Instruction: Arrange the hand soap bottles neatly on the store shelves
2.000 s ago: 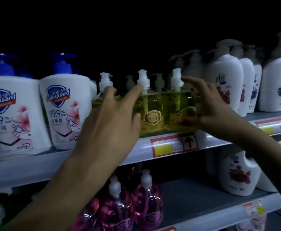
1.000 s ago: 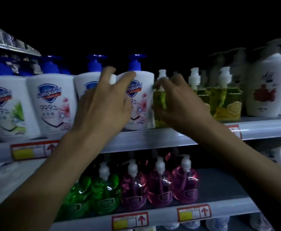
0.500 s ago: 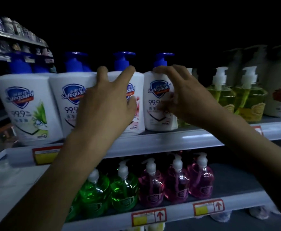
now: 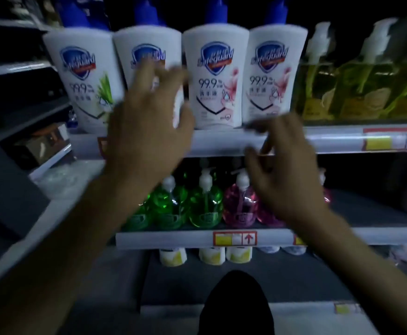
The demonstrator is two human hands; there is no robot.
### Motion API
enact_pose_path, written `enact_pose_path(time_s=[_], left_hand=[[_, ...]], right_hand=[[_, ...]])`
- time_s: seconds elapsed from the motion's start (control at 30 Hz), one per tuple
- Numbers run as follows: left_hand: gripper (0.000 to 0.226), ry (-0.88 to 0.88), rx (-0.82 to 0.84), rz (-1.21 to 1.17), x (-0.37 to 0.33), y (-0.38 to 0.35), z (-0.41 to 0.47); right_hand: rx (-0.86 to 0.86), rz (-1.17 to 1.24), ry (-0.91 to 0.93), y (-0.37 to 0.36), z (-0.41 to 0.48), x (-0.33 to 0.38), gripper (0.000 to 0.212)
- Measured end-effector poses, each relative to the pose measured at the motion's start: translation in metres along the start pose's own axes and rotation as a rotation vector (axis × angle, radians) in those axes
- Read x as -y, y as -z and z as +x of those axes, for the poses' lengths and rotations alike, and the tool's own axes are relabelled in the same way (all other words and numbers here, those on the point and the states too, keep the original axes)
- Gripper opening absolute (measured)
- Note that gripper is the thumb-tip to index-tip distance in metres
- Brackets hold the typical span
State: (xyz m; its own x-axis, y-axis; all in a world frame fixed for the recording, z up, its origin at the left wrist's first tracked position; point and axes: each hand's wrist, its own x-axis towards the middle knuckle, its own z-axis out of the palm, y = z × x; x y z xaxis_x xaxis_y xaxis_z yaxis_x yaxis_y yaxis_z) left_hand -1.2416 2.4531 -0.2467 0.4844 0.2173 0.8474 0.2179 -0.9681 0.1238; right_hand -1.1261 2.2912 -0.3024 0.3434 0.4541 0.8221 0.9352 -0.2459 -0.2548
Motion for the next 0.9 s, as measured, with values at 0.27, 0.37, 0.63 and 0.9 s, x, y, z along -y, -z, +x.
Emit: enact_pose_path(time_s=[0.27,0.37,0.63,0.9], left_hand=[[0.055,0.112,0.676,0.077,-0.004,-0.105,-0.123],[0.065,0.189,0.754,0.110,0.000,-0.119,-0.125],[0.037,0.050,0.587,0.038,-0.070,-0.117,-0.116],[0.076,0.100,0.792,-0.075,-0.125,-0.195,-0.105]], right_hand=[[0.610,-0.220,-0.325,-0.072,-0.096,-0.070,0.087],[0.610,-0.189,-0.287,-0.077,-0.100,-0.079,0.092],[0.359,-0.184,-0.318,-0.033,-0.096,-0.103,0.058],[0.387,-0.270,-0.510,0.025,-0.108,-0.172,0.073]])
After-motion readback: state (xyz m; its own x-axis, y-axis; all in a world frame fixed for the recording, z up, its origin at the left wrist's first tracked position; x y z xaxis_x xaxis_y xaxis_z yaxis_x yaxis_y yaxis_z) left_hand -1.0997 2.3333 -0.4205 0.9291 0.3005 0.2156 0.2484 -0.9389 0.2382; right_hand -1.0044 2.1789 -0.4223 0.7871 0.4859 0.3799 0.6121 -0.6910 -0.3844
